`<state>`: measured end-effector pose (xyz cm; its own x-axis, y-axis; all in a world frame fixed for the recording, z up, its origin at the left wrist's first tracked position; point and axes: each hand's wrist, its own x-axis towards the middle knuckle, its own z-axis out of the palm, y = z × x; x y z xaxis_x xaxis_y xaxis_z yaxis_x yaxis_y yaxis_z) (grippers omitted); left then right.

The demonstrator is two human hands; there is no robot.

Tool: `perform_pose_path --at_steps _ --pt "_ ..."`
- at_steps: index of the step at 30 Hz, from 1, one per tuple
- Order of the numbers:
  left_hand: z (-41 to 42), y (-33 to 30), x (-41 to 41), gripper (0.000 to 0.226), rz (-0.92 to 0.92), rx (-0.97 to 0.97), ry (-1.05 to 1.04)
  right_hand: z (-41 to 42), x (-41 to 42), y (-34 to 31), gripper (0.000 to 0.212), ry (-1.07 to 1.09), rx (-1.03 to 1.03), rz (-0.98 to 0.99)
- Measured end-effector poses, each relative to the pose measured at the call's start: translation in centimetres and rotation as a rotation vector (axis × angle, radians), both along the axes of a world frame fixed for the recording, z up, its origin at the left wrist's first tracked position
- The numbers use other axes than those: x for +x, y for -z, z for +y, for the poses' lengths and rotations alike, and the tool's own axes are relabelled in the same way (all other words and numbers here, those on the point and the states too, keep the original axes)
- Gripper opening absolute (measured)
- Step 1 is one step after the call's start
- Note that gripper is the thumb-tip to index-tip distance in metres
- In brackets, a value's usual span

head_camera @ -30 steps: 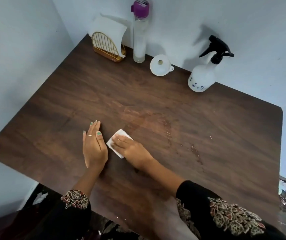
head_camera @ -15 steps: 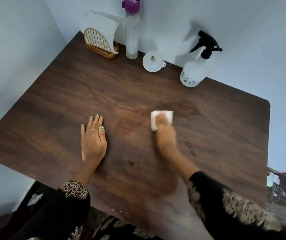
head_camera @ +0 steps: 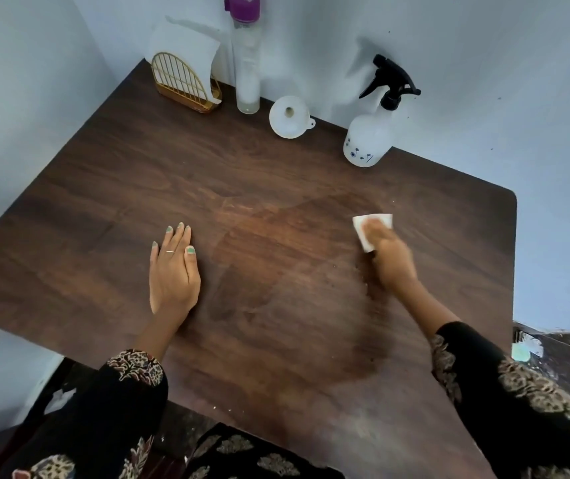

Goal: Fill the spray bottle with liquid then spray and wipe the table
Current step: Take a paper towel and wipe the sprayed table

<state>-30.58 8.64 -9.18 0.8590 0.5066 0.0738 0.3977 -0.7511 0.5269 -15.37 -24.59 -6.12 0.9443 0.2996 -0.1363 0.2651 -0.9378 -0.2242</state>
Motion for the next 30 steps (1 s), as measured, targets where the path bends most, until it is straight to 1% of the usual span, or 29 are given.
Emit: perform_pose_path --at_steps 1,2,3,4,5,6,7,9,10,11,12,13,14,15,16,17,18,19,20,21,22,24,25,26,28,29,30 --pt "0.0 0.0 0.0 0.053 0.001 0.002 -0.001 -1.0 0.8 -0.1 0.041 0.045 -0.008 -0.002" --pt "0.0 0.0 0.0 0.053 0.003 0.006 -0.001 -1.3 0.8 -0.2 0.050 0.055 -0.046 -0.021" --pt "0.0 -0.1 0.0 0.053 0.007 0.011 0.001 -1.1 0.4 -0.1 0.049 0.047 -0.106 -0.057" --pt "0.0 0.0 0.0 0.053 0.009 0.016 0.004 -0.2 -0.6 -0.1 0.039 0.053 -0.151 -0.086" --pt "0.0 0.0 0.0 0.053 0.012 0.021 0.006 1.5 -2.2 -0.2 0.033 0.059 -0.150 -0.101" --pt "0.0 0.0 0.0 0.053 0.012 0.026 0.009 3.5 -4.5 -0.3 0.038 0.088 -0.103 -0.075" --pt "0.0 0.0 0.0 0.053 0.013 0.030 0.011 5.3 -6.9 -0.2 0.044 0.047 -0.028 -0.043" --pt "0.1 0.0 0.1 0.053 0.016 0.035 0.012 9.2 -12.1 1.0 0.049 -0.182 0.075 -0.026" --pt "0.1 0.0 0.1 0.053 0.018 0.037 0.013 10.5 -14.9 1.9 0.046 -0.331 0.140 -0.023" --pt "0.1 0.1 0.1 0.053 0.022 0.038 0.016 11.5 -17.9 2.3 0.043 -0.470 0.236 0.077" --pt "0.1 0.1 0.2 0.052 0.024 0.041 0.020 11.8 -19.9 3.0 0.042 -0.610 0.148 0.065" --pt "0.1 0.2 0.2 0.052 0.026 0.042 0.022 11.8 -21.3 3.6 0.039 -0.738 0.147 0.006" --pt "0.1 0.3 0.1 0.052 0.029 0.044 0.022 11.3 -21.3 4.0 0.036 -0.829 0.151 0.012" --pt "0.1 0.4 0.1 0.053 0.031 0.046 0.022 10.7 -20.6 3.9 0.035 -0.895 0.198 0.009" --pt "0.1 0.5 0.1 0.053 0.031 0.047 0.021 10.1 -19.3 2.7 0.038 -0.952 0.203 0.052" --pt "0.1 0.5 0.1 0.052 0.032 0.047 0.020 9.0 -17.3 1.4 0.046 -0.920 0.236 0.107" --pt "0.0 0.5 0.0 0.051 0.034 0.048 0.019 7.6 -14.9 1.2 0.050 -0.847 0.286 0.012" --pt "0.0 0.6 0.1 0.049 0.036 0.052 0.020 5.8 -12.2 1.0 0.048 -0.779 0.228 -0.124" --pt "0.0 0.7 0.1 0.047 0.036 0.056 0.020 3.6 -9.6 1.0 0.045 -0.662 0.162 -0.100" --pt "0.0 0.7 0.1 0.046 0.037 0.060 0.019 1.3 -7.1 0.8 0.043 -0.473 0.119 0.020" --pt "0.1 0.8 0.2 0.047 0.039 0.065 0.018 -0.7 -5.0 0.5 0.046 -0.294 0.098 0.085" --pt "0.1 0.9 0.2 0.049 0.042 0.072 0.017 -3.8 -2.7 0.8 0.062 -0.096 0.086 0.056" --pt "0.1 0.9 0.3 0.051 0.042 0.072 0.016 -4.5 -2.5 1.0 0.068 -0.051 0.066 0.013" --pt "0.0 0.9 0.3 0.051 0.041 0.071 0.015 -4.4 -2.7 1.2 0.070 -0.001 0.060 -0.023" --pt "0.0 0.8 0.3 0.051 0.039 0.071 0.018 -2.8 -4.3 1.8 0.060 0.117 0.076 -0.052" --pt "0.0 0.8 0.3 0.051 0.036 0.074 0.018 -1.3 -5.8 2.1 0.053 0.136 0.087 -0.047" --pt "0.0 0.8 0.3 0.051 0.036 0.075 0.018 0.1 -7.6 2.1 0.047 0.105 0.083 -0.052"
